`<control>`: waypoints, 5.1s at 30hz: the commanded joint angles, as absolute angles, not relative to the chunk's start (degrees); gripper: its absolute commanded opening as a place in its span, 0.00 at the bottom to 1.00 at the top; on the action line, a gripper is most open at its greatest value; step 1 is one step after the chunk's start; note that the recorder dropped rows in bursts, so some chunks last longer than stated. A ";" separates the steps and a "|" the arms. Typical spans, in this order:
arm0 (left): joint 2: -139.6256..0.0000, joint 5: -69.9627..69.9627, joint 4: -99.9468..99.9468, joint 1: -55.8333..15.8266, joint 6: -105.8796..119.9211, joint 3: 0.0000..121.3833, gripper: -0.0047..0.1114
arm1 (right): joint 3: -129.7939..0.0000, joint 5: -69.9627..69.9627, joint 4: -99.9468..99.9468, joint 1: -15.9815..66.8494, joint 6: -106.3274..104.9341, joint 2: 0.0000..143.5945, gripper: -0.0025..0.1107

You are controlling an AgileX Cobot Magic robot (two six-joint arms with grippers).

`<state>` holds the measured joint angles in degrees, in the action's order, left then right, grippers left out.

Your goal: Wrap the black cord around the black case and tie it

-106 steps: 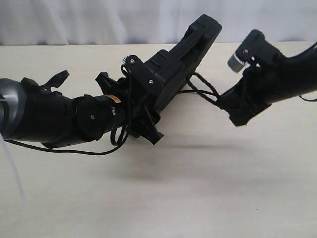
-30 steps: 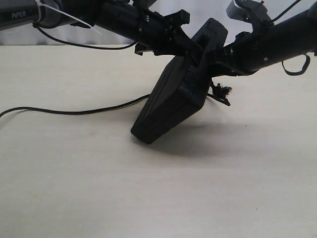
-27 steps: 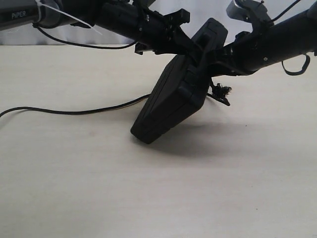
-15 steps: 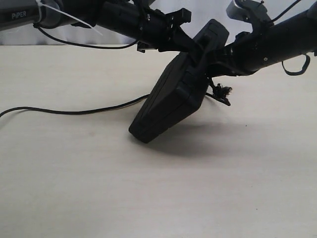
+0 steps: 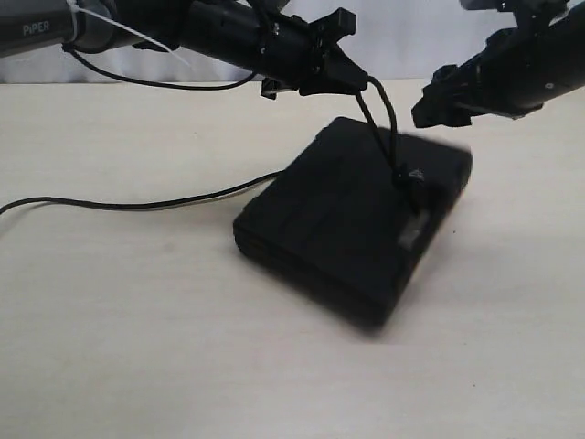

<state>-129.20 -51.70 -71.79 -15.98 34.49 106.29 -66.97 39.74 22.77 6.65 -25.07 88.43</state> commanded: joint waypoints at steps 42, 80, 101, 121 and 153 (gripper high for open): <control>-123.13 -56.34 -58.91 -13.62 35.19 107.04 0.26 | -52.61 26.66 80.53 6.79 -99.59 99.57 0.06; -118.16 -68.98 -3.19 7.72 -74.49 83.03 0.51 | -52.26 30.44 80.12 6.79 -93.95 99.00 0.06; -118.39 -62.36 1.46 15.44 -95.47 83.03 0.51 | -52.26 31.37 78.75 6.79 -93.31 99.00 0.06; -118.39 -45.07 5.60 15.44 -108.18 75.32 0.51 | -52.26 31.37 78.75 6.79 -93.31 99.00 0.06; -119.93 -24.41 6.73 15.57 -79.12 75.32 0.04 | -52.26 31.37 78.75 6.79 -93.30 99.10 0.06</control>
